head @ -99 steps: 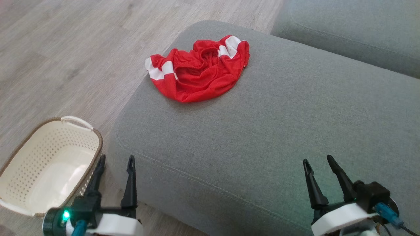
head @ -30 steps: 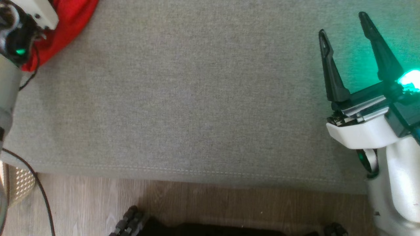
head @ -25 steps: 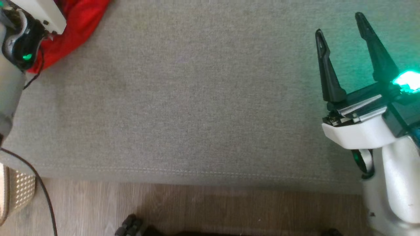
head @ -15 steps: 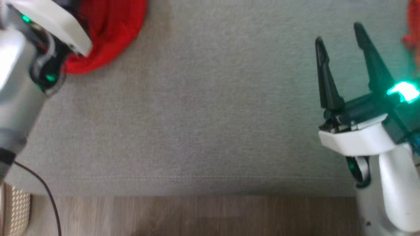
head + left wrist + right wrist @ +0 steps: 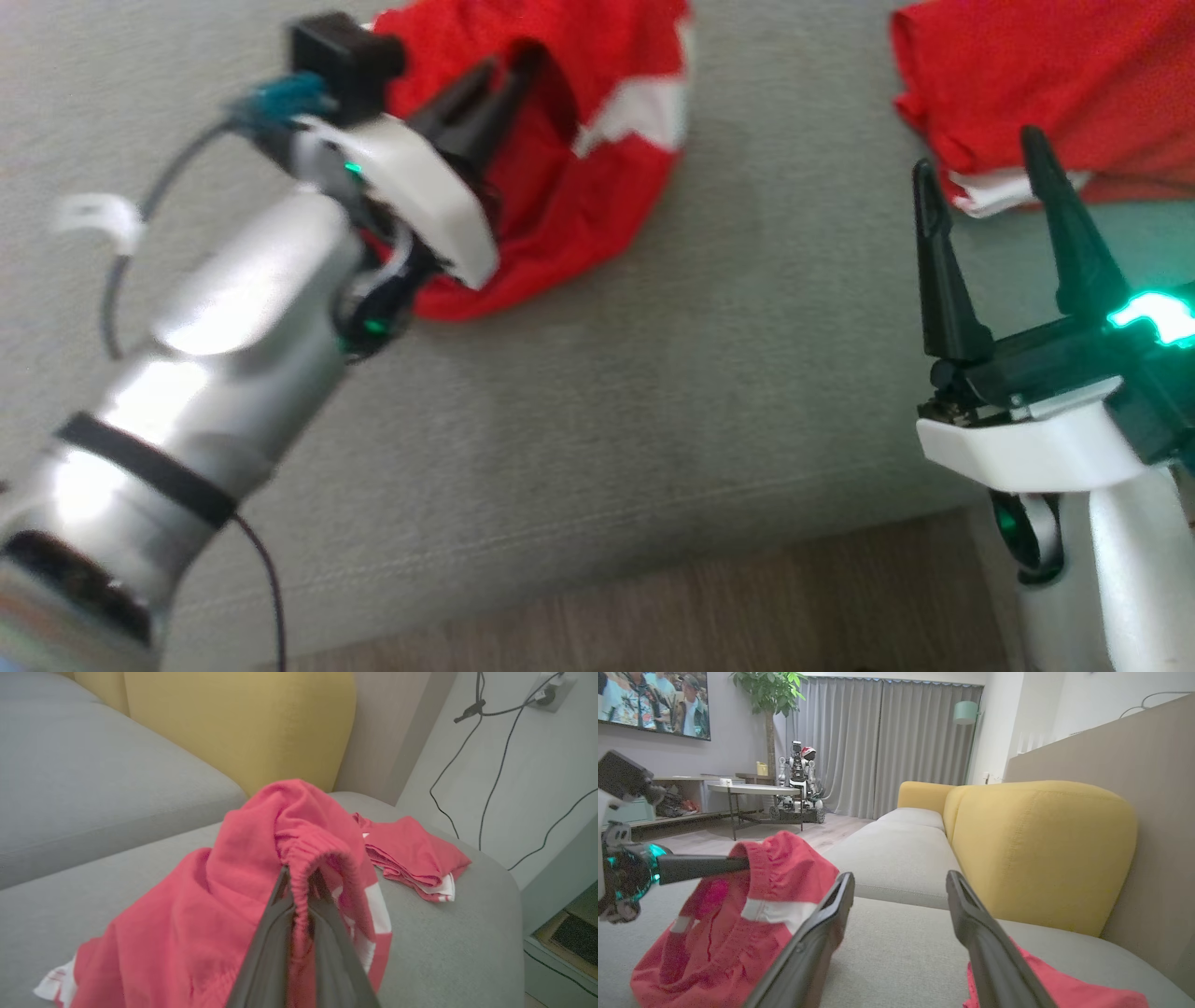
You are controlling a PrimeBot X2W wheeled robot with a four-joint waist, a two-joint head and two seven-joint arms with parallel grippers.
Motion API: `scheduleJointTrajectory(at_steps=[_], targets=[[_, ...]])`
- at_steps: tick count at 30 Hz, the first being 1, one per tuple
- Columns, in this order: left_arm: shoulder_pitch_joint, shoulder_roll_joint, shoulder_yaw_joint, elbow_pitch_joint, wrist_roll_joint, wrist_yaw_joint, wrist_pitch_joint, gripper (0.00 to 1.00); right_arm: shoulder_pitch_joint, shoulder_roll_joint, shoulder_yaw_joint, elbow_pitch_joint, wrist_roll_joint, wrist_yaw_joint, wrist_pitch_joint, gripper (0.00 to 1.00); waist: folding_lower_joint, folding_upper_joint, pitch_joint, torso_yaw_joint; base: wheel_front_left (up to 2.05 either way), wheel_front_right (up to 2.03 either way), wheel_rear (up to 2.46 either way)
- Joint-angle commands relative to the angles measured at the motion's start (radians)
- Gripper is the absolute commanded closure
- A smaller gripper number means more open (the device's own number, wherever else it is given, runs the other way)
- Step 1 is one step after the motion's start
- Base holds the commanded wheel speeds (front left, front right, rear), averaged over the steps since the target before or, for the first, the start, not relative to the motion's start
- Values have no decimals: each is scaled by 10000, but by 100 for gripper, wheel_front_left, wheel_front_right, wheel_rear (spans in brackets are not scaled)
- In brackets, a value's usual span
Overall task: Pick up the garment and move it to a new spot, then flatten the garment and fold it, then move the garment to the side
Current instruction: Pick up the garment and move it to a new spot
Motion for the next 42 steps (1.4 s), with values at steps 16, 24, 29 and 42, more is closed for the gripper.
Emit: scheduleJointTrajectory(at_steps=[16, 24, 29, 42], targets=[[-690, -1230, -50, 2673, -41, 4, -209, 0, -180, 107, 545, -398, 346, -4, 8, 0, 0, -1, 585, -858, 0, 0, 0], [652, -1091, 2001, 1008, 1471, 450, -221, 0, 115, 108, 589, 250, 891, -4, 8, 0, 0, -1, -379, 516, 0, 0, 0], [2515, -1252, 3247, -38, 1850, 557, -222, 0, 324, 108, 559, 974, 922, -4, 8, 0, 0, -1, -1169, 1488, 0, 0, 0], [7025, -1709, 6402, -3434, 4433, 1774, -223, 0, 1450, 108, 385, 1858, 1043, -4, 8, 0, 0, -1, -2921, 3004, 0, 0, 0]])
